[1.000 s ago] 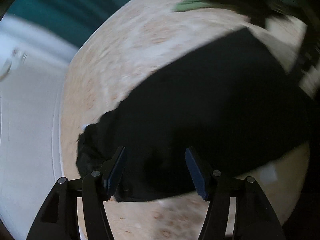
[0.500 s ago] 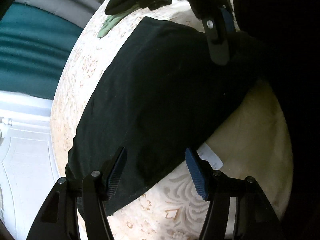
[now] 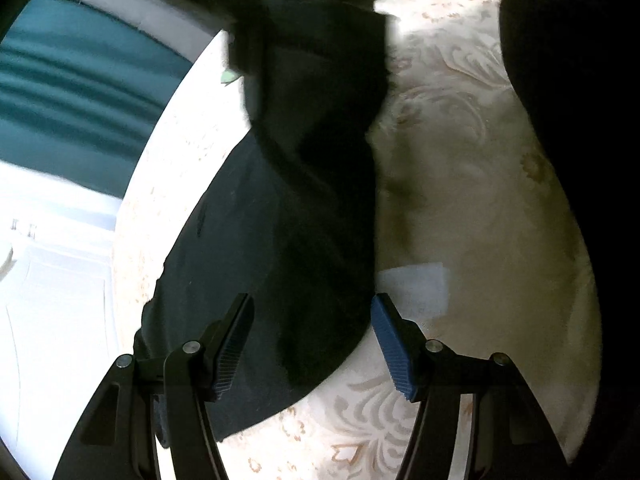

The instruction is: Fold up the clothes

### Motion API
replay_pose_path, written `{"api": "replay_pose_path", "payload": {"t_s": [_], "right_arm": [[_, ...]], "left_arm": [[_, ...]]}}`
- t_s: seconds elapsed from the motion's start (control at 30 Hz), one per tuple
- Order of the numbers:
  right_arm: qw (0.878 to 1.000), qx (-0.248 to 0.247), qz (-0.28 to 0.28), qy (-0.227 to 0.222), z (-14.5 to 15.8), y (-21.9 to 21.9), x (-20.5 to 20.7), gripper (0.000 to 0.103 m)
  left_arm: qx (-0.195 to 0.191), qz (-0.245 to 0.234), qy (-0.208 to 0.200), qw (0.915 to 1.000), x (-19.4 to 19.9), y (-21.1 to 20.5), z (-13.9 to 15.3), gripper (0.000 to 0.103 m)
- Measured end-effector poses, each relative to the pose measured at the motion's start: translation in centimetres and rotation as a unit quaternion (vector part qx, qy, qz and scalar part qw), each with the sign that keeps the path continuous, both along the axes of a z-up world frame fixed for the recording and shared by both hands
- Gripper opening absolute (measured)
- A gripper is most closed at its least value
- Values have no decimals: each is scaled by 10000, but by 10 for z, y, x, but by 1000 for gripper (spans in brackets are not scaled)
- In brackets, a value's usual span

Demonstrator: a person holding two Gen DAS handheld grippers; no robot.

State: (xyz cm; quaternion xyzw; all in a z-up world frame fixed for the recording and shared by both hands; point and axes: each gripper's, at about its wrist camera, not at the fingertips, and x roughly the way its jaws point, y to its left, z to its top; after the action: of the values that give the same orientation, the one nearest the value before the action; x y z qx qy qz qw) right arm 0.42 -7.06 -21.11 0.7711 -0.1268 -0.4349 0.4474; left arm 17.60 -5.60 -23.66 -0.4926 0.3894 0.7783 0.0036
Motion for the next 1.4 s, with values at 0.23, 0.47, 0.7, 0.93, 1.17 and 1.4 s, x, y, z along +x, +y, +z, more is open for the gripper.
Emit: {"api": "replay_pose_path", "payload": {"t_s": [0.23,0.47,0.7,0.93,1.17,1.4], "right_arm": [[9977,-40,-441,-511,-12,6,-11,8],[9959,-141,-478,-749,-15,8,2,8],[9941,151,-783,-731,-29,50,6,39],[9824,221,-1659,-834,-42,101,-19,83],[9694,-357,-2074,-1262,-58,68,-32,83],[9654,-239,-2235,-1324,-67,56,-31,86]], "left_arm": [[103,-304,41,9995,-4,18,-1,66],[-182,-53,636,9978,-44,16,-15,66],[827,291,213,9959,-81,14,-1,6],[2491,1487,50,9570,-92,-31,39,6],[2879,1843,83,9397,-89,-48,53,6],[2997,1809,-70,9367,-78,-49,51,6]]}}
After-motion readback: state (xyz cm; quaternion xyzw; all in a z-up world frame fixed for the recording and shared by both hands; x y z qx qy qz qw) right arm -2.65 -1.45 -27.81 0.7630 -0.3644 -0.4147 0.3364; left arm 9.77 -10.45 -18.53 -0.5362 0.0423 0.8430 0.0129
